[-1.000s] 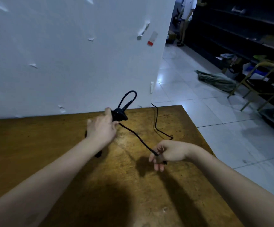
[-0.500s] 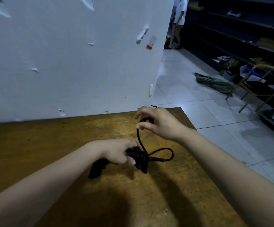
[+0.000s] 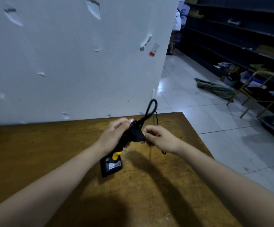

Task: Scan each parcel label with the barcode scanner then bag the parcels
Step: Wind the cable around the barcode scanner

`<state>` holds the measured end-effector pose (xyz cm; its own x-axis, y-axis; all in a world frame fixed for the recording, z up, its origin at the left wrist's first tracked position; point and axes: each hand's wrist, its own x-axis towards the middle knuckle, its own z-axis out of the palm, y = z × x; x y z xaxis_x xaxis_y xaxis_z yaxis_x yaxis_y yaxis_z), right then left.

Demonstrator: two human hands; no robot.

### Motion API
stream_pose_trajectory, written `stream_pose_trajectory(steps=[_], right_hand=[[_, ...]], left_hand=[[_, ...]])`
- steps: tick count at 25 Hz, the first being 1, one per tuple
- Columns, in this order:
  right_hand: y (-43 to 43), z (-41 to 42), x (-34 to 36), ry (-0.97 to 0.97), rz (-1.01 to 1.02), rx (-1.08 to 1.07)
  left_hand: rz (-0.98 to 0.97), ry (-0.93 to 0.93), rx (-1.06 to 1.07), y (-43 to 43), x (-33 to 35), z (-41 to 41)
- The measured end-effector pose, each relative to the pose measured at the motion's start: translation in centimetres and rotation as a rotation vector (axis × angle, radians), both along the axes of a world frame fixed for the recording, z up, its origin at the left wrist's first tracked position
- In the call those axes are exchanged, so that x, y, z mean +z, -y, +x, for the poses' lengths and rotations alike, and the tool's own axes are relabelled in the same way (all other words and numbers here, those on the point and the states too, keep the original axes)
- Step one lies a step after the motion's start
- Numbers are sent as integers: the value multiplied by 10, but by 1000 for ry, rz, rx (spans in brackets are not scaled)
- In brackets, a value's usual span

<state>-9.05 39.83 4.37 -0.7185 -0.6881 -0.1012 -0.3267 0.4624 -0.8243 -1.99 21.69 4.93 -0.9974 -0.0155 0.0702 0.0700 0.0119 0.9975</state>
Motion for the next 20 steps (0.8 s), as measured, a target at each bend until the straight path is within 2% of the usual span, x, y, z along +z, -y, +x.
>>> stream_pose_trajectory(steps=[3, 8, 10, 12, 14, 16, 18, 20], right_hand=[[6, 26, -7, 182, -109, -27], [-32, 22, -20, 138, 293, -5], [-45, 16, -24, 132, 350, -27], [-52, 14, -24, 23, 387, -45], [-52, 13, -21, -194, 468, -38], [-44, 14, -15, -411, 491, 22], [-31, 14, -8, -578, 409, 90], [-18, 8, 0, -646, 316, 132]], left_hand=[[97, 16, 106, -3, 1, -4], [367, 130, 275, 9, 0, -14], [369, 160, 291, 17, -7, -18], [293, 173, 306, 22, -13, -22], [-2, 178, 354, 27, -17, -25], [-459, 183, 343, 32, -19, -26], [-846, 222, 230, 28, -18, -26], [-1131, 268, 101, 17, -18, -27]])
